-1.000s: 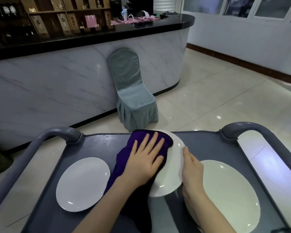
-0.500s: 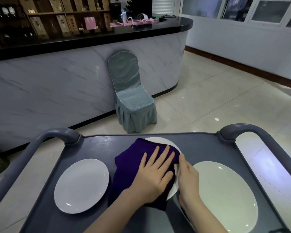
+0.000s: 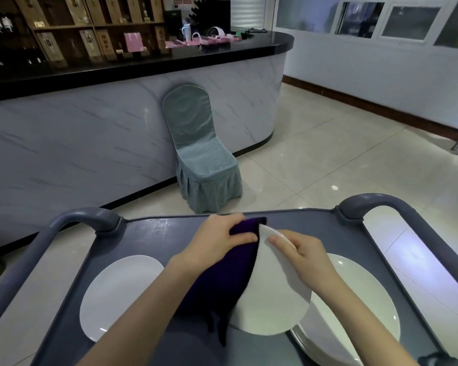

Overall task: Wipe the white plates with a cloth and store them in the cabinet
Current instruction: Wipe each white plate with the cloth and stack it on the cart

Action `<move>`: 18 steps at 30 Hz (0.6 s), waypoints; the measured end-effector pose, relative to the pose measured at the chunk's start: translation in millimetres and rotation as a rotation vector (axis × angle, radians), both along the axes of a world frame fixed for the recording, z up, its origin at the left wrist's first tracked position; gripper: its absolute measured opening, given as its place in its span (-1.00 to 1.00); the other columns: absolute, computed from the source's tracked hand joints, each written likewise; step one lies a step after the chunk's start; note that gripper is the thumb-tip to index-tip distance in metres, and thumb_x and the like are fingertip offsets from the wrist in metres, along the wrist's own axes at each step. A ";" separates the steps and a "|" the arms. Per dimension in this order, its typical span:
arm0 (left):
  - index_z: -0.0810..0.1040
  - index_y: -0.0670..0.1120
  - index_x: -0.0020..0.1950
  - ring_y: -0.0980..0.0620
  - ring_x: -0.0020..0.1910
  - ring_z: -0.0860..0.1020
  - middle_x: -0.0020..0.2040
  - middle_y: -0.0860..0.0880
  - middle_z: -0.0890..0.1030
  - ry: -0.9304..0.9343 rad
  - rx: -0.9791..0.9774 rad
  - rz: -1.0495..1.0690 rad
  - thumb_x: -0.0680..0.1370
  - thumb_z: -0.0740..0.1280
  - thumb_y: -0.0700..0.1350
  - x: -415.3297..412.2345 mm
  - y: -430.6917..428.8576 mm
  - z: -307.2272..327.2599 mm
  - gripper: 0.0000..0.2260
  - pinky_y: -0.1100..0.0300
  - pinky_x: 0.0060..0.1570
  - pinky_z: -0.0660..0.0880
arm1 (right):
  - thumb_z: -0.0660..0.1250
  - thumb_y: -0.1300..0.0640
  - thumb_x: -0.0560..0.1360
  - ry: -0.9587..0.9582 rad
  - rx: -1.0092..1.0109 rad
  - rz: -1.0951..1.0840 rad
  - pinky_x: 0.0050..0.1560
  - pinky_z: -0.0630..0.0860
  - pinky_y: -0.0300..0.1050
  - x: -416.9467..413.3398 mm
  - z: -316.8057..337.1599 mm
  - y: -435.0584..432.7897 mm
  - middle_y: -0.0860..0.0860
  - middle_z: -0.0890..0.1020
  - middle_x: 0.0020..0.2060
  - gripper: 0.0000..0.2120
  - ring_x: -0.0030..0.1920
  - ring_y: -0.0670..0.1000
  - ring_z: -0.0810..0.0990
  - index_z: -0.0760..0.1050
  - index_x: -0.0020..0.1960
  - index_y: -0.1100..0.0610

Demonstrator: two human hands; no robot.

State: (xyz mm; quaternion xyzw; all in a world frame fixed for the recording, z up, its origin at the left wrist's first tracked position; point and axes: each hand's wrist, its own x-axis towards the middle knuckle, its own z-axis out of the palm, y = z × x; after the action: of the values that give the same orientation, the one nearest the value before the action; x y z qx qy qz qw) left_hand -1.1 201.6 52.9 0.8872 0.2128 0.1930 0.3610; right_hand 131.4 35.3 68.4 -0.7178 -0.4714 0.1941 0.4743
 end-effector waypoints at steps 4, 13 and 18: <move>0.47 0.02 -0.28 0.10 -0.38 0.43 -0.38 0.00 0.51 -0.011 -0.033 -0.051 0.40 0.38 0.26 3.7 -4.6 -2.7 -0.67 0.18 -0.34 0.33 | 0.23 -0.11 0.57 -0.127 -0.029 0.062 -0.29 0.31 -0.32 -0.9 -3.9 5.1 -0.19 0.53 -0.43 -0.69 -0.36 -0.15 0.46 0.52 -0.33 -0.15; 0.57 -0.07 -0.23 0.13 -0.36 0.52 -0.35 0.07 0.63 -0.215 -0.573 0.496 0.57 0.34 0.01 -23.1 -14.5 -42.9 -0.76 0.30 -0.34 0.44 | 0.28 0.02 0.62 0.185 0.092 -0.283 -0.10 0.47 -0.23 10.2 -14.0 -3.4 -0.23 0.69 -0.15 -0.79 -0.14 -0.23 0.60 0.64 -0.13 -0.11; 0.60 -0.09 -0.17 0.08 -0.31 0.54 -0.25 -0.05 0.66 -0.117 -0.326 0.236 0.45 0.36 0.16 -18.8 4.5 -20.8 -0.69 0.17 -0.22 0.47 | 0.28 0.05 0.61 0.045 0.030 -0.064 -0.18 0.39 -0.44 9.1 -4.3 5.6 -0.26 0.65 -0.23 -0.71 -0.20 -0.27 0.56 0.57 -0.24 -0.21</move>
State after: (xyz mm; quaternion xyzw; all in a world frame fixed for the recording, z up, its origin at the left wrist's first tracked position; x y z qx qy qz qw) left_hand -19.9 206.1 32.1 0.7733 0.3222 0.2479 0.4866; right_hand 140.5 40.9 64.1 -0.7207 -0.4401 0.1880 0.5015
